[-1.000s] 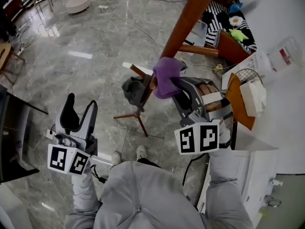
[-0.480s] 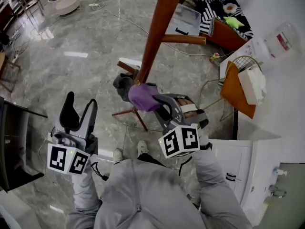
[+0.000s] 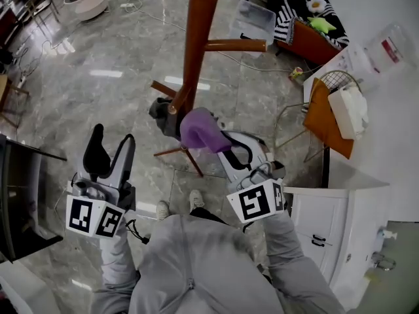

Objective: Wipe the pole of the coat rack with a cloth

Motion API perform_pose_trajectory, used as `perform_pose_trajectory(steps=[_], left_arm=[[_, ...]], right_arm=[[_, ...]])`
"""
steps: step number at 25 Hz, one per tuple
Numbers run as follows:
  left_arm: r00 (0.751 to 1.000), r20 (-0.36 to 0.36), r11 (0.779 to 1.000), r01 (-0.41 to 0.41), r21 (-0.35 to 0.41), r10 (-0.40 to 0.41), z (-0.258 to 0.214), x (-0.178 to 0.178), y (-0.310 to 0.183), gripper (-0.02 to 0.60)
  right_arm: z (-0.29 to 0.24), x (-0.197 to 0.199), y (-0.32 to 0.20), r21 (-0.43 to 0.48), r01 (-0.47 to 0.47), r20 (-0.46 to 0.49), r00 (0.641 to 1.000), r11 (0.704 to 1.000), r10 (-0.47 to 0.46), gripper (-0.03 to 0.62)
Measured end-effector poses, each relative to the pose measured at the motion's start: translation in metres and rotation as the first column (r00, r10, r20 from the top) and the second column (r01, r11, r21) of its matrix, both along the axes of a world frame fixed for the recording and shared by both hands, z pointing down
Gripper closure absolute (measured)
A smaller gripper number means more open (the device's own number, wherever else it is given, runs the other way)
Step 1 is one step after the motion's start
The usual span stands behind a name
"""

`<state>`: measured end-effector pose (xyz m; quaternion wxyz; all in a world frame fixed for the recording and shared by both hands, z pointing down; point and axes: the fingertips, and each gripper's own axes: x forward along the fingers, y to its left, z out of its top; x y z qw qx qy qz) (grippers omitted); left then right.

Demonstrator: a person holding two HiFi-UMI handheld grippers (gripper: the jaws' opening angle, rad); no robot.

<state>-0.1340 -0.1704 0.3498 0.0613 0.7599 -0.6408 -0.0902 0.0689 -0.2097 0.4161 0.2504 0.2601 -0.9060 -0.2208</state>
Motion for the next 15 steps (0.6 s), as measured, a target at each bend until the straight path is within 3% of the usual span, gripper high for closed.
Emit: perform_pose_trajectory(steps=[6,9,12,15], left_arm=[[1.000,0.004,1.000,-0.005,-0.007,0.005,0.003,0.013,0.001,0.234],[1.000,0.013,1.000,0.001,-0.012,-0.001,0.002,0.015,0.002,0.234],[0.999,0.028,1.000,0.017,-0.016,-0.016,0.000,0.014,0.006,0.234],[0.998,0.040,0.999,0.041,-0.024,-0.040,0.000,0.008,0.010,0.233]], right_arm=[[-0.065,0.011,-0.012,0.120,-0.023,0.255,0.967,0.992,-0.008,0.525],[-0.078,0.000,-0.026,0.165,-0.049,0.329,0.944,0.985,-0.008,0.525],[-0.072,-0.008,-0.046,0.133,-0.096,0.375,0.926,0.987,0.040,0.525],[-0.051,-0.019,-0.061,0.059,-0.104,0.363,0.929,0.993,0.076,0.525]])
